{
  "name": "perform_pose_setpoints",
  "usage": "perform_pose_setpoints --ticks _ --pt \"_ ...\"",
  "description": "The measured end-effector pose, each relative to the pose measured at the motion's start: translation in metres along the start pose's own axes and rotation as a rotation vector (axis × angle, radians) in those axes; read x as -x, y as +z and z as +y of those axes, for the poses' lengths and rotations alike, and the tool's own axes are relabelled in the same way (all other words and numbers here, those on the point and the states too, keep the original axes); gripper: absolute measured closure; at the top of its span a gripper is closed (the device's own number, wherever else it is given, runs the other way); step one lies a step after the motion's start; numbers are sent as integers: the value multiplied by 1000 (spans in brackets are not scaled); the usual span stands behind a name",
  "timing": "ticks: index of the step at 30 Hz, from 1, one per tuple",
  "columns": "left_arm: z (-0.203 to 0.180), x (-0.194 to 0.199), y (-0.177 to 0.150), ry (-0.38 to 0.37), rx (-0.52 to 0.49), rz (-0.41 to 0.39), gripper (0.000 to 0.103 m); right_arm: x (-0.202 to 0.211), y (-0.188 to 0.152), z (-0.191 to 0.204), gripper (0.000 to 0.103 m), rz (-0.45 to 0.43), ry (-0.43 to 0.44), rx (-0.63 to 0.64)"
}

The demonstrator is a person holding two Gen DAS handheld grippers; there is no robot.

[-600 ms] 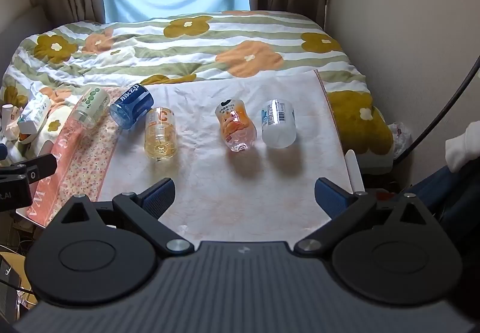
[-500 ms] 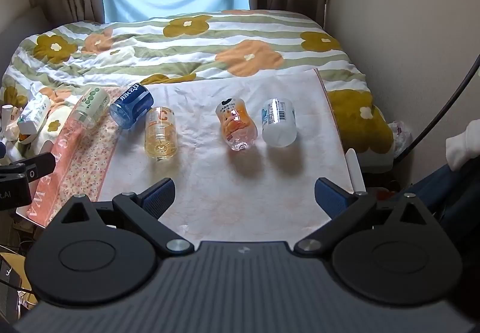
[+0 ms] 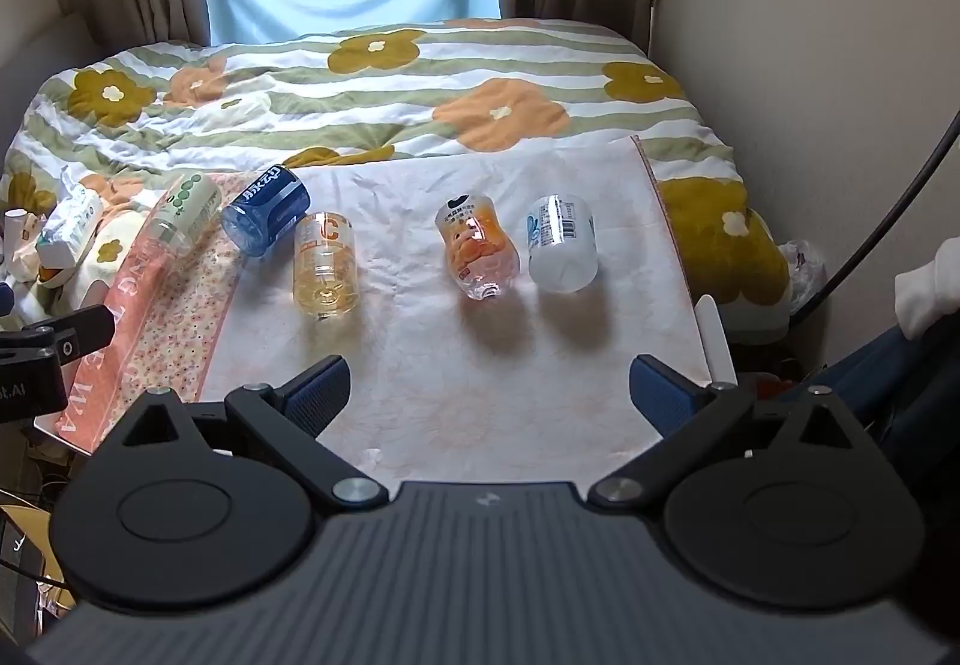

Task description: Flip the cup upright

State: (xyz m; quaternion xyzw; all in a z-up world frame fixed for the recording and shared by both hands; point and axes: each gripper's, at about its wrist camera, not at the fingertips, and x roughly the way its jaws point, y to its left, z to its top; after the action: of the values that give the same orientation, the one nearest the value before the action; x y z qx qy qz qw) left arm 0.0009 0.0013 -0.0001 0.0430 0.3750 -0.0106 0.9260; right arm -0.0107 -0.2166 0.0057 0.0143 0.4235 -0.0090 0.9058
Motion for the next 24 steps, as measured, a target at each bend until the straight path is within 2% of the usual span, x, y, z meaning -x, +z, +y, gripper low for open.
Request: perform_pose_setpoints --ticks 24 --pt "-2 -1 -3 -6 3 7 0 0 -1 -2 0 4 1 -1"
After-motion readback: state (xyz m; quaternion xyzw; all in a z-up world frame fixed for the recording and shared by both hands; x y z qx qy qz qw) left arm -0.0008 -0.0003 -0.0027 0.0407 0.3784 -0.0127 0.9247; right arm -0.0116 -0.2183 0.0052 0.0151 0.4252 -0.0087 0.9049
